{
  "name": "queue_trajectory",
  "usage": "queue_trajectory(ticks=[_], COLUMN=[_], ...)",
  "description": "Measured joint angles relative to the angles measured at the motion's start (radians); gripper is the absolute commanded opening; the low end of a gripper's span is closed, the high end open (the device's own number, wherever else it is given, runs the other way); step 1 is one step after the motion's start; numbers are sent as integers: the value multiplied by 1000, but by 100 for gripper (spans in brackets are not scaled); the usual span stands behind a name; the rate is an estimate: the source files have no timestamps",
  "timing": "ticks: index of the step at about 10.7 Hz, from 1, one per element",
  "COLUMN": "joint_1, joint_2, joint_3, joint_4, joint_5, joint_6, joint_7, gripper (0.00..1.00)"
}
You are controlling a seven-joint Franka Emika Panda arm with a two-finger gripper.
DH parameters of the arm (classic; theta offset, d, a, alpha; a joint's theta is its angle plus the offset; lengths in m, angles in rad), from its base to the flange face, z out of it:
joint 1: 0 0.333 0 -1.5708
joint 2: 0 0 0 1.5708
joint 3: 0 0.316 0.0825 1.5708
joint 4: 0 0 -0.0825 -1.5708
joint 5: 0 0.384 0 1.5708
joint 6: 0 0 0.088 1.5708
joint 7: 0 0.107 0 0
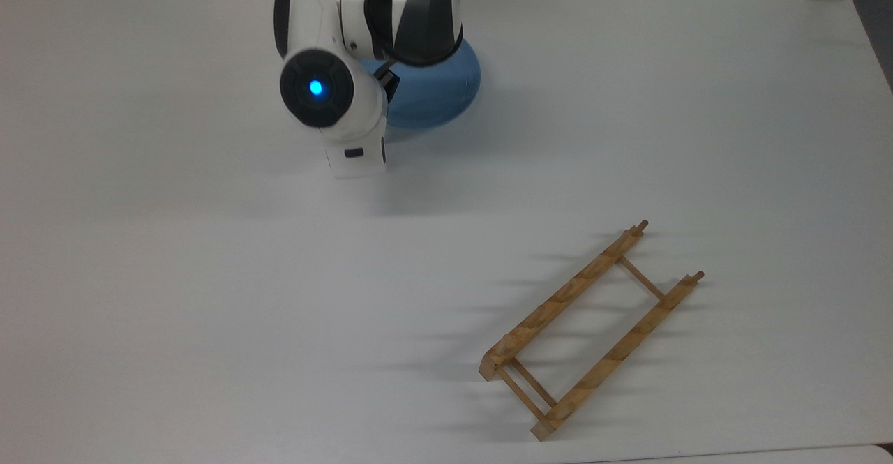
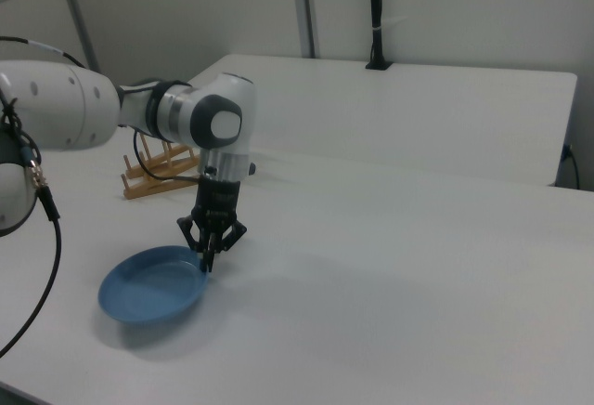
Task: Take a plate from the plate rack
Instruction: 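Open the gripper, release the plate, and raise the gripper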
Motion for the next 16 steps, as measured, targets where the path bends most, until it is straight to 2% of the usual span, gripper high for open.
queue_trajectory(ticks=[1,2,3,4,5,9,12,16], joint_1=[0,0,0,0,0,3,14,52], joint_2=[21,37,48,50,48,-21,-123,-291], joint_3=[1,2,2,2,2,2,4,10], joint_4=[0,-1,-1,-1,2,28,57,62], joint_5=[0,0,0,0,0,-79,-84,-132], joint_6=[31,73,104,116,120,124,124,110], joint_7=[-4,-4,-4,17,85,382,550,881], gripper=[11,25,55,80,100,100,100,100])
